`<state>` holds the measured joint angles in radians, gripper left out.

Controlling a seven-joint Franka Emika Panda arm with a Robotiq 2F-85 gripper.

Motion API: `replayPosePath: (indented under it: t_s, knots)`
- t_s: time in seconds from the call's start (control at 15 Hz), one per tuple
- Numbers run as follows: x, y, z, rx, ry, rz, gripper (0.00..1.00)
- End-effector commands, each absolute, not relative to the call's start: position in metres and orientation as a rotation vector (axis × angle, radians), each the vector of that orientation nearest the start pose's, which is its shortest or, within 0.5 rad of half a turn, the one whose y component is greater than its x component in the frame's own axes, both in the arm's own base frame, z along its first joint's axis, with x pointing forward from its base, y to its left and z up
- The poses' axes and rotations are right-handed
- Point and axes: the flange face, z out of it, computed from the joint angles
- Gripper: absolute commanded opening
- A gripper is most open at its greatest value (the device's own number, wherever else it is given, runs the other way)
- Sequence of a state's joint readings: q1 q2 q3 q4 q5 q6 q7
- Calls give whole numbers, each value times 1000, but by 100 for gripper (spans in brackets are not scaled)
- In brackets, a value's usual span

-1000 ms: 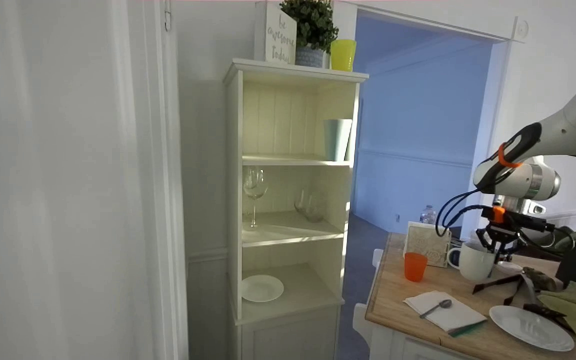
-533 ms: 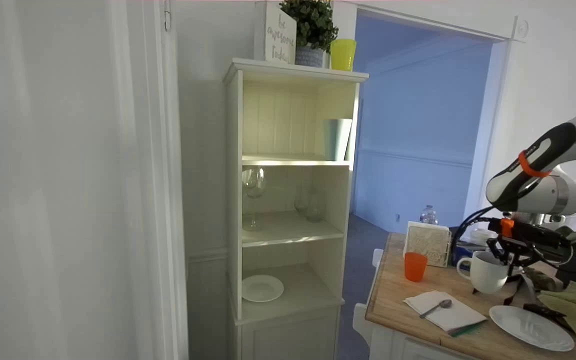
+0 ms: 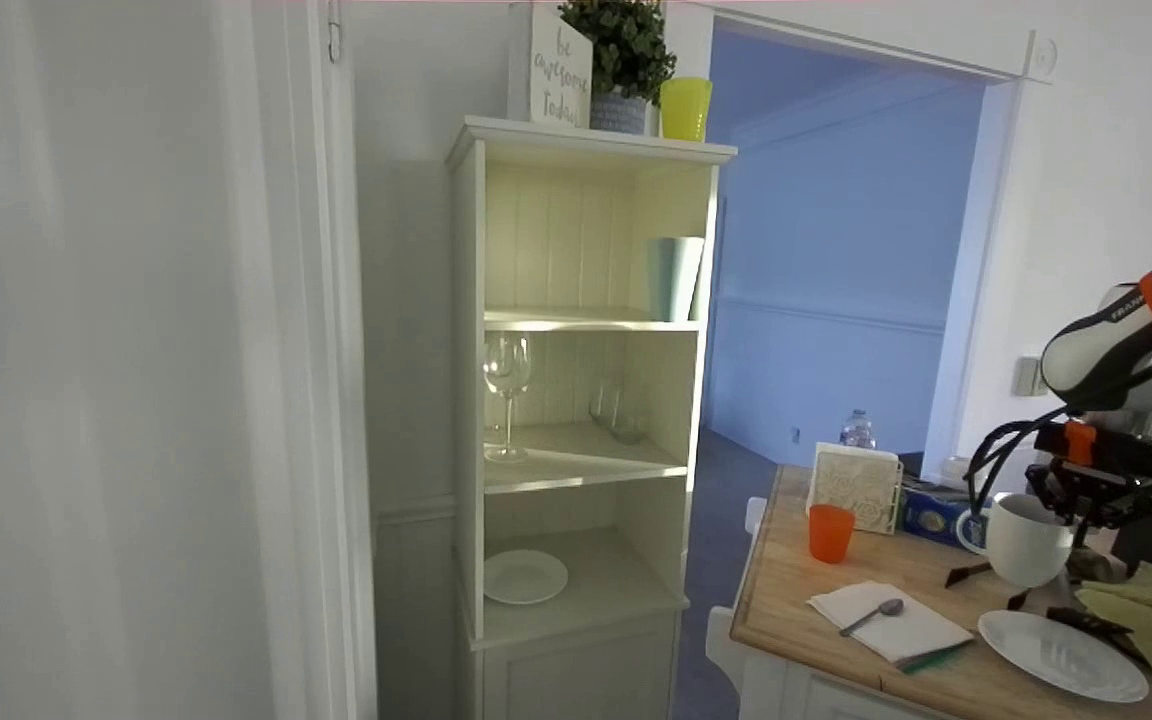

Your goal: Put the mug on the plate

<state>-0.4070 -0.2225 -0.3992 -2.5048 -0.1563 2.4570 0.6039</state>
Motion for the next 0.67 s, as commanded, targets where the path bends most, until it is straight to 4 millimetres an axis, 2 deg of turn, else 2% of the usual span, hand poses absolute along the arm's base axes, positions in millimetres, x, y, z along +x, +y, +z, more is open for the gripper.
replayPosePath:
  t_s: [0.0, 0.47, 0.53, 0.6]
  knots:
    - [316, -330, 376, -2528, 1901, -259, 10]
    - [314, -325, 374, -2532, 1887, -255, 10]
    - [314, -325, 374, -2532, 1887, -255, 5]
    - [312, -323, 369, -2541, 1882, -246, 5]
